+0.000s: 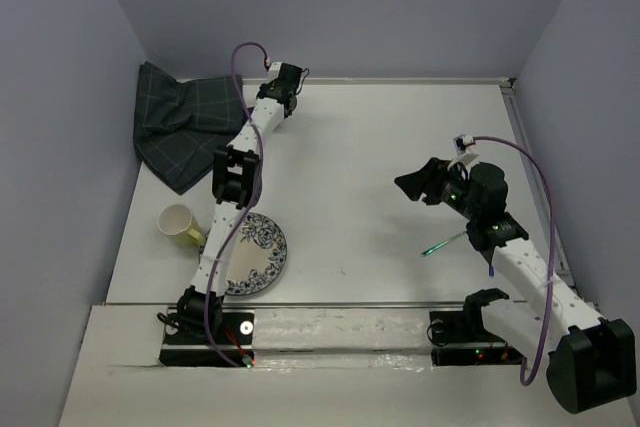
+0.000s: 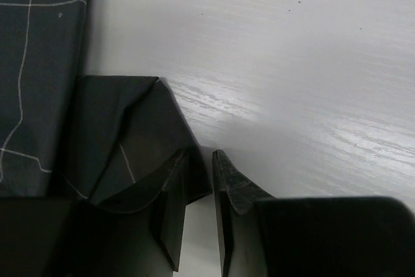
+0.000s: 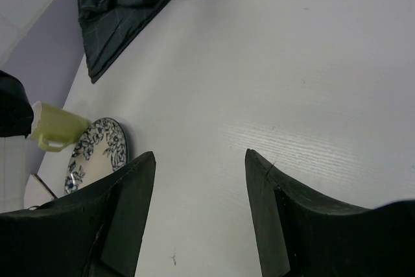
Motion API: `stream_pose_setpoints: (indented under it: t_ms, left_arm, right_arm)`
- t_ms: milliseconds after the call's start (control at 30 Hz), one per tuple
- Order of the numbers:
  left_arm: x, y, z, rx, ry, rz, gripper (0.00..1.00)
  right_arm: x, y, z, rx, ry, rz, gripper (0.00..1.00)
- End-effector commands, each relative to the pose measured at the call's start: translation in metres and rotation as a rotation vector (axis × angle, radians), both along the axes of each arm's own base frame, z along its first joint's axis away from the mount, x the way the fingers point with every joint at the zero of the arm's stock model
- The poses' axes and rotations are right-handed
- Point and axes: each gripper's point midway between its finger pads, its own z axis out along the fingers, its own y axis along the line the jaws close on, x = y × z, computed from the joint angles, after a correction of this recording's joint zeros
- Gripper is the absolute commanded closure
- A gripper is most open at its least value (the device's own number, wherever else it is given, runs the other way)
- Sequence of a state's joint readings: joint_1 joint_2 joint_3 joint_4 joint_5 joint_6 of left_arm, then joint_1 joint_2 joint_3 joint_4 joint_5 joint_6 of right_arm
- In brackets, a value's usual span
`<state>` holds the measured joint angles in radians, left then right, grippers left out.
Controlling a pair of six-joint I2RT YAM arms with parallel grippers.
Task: Set the dinner table for one person
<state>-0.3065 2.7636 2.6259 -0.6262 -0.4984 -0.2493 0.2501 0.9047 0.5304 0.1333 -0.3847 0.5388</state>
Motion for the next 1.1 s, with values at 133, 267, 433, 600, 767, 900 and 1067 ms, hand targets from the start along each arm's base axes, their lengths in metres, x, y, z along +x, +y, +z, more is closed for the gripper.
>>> stream_pose_setpoints:
  t_ms: [133, 267, 433, 600, 767, 900, 1067]
  left_arm:
    - [-0.015, 0.002, -0.002, -0.031, 0.064, 0.008, 0.67]
    - [-0.021, 0.009, -0.002, -0.011, 0.083, 0.028, 0.77]
    - [-0.029, 0.014, -0.006, 0.004, 0.1, 0.047, 0.88]
    - [-0.031, 0.012, 0.005, -0.018, 0.068, 0.033, 1.0]
    - [-0.031, -0.021, 0.018, -0.051, 0.028, -0.062, 1.0]
    - [-0.036, -0.119, 0.067, -0.12, -0.068, -0.266, 1.0]
    - [-0.093, -0.225, 0.098, -0.097, -0.135, -0.501, 1.0]
  right_arm:
    - [0.005, 0.001, 0.024, 0.006, -0.073, -0.002, 0.37]
    - [0.006, 0.001, 0.025, 0.006, -0.074, -0.005, 0.37]
    - [0.006, 0.001, 0.021, 0.004, -0.067, -0.005, 0.37]
    - [0.003, 0.0, 0.026, 0.004, -0.073, -0.005, 0.37]
    - [0.005, -0.001, 0.025, -0.001, -0.062, -0.015, 0.35]
    - [0.009, -0.002, 0.024, -0.009, -0.045, -0.027, 0.34]
    - [0.009, -0.014, 0.057, 0.003, -0.103, -0.104, 0.37]
